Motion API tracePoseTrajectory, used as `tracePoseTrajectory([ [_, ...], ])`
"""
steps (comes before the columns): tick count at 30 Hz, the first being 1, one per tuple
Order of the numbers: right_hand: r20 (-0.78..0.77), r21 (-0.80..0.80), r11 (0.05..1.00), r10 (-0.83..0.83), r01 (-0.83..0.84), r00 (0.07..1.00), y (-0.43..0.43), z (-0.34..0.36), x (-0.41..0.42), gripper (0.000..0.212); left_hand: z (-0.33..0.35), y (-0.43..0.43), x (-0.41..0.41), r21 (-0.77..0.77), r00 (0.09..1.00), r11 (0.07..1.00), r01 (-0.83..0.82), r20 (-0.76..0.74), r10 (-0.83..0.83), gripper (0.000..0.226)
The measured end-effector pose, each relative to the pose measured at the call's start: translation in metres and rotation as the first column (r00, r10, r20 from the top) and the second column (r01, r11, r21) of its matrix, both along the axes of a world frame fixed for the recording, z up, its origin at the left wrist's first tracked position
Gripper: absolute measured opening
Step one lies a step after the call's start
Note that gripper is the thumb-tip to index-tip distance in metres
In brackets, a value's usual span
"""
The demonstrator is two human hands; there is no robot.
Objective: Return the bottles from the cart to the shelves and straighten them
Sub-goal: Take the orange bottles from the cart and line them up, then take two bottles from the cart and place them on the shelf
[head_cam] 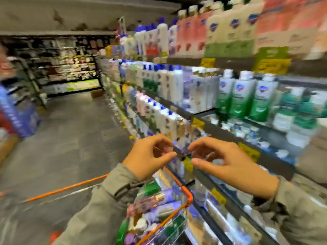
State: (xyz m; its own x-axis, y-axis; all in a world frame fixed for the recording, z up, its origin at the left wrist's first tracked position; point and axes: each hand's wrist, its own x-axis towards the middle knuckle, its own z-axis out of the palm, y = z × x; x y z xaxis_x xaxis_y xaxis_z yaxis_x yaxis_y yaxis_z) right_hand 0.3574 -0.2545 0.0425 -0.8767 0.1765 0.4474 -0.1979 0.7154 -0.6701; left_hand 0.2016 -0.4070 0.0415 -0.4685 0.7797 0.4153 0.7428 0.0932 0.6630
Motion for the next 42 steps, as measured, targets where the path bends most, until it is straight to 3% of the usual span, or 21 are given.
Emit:
tracePoseTrajectory([
  [9,0.245,-0.057,0.968,0.252,-0.245,0.936,-0.067,-0.087,-0.136,0.018,-0.078,-0.115,-0.070,-0.127,0.943,0.944,-0.305,0.097,0.318,0.018],
  [20,0.420,-0.167,0.933,0.359,-0.318,0.834,-0.048,-0.155,-0.237,0.018,-0.158,-0.127,-0.142,-0.348,0.796,0.828,-0.440,0.275,0.539,0.017],
  [27,0.600,-0.205,0.909,0.411,-0.364,0.687,-0.020,-0.222,-0.308,0.018,-0.230,-0.118,-0.185,-0.541,0.630,0.698,-0.470,0.348,0.694,0.019],
  [33,0.719,-0.182,0.886,0.415,-0.426,0.558,-0.015,-0.292,-0.356,0.030,-0.302,-0.123,-0.203,-0.677,0.433,0.556,-0.483,0.367,0.823,0.024],
  [37,0.774,-0.177,0.866,0.416,-0.468,0.477,-0.012,-0.337,-0.373,0.039,-0.342,-0.126,-0.208,-0.761,0.384,0.487,-0.429,0.335,0.860,0.024],
  [42,0.823,-0.113,0.854,0.367,-0.508,0.434,-0.011,-0.383,-0.390,0.048,-0.375,-0.137,-0.221,-0.833,0.347,0.379,-0.404,0.244,0.906,0.044],
])
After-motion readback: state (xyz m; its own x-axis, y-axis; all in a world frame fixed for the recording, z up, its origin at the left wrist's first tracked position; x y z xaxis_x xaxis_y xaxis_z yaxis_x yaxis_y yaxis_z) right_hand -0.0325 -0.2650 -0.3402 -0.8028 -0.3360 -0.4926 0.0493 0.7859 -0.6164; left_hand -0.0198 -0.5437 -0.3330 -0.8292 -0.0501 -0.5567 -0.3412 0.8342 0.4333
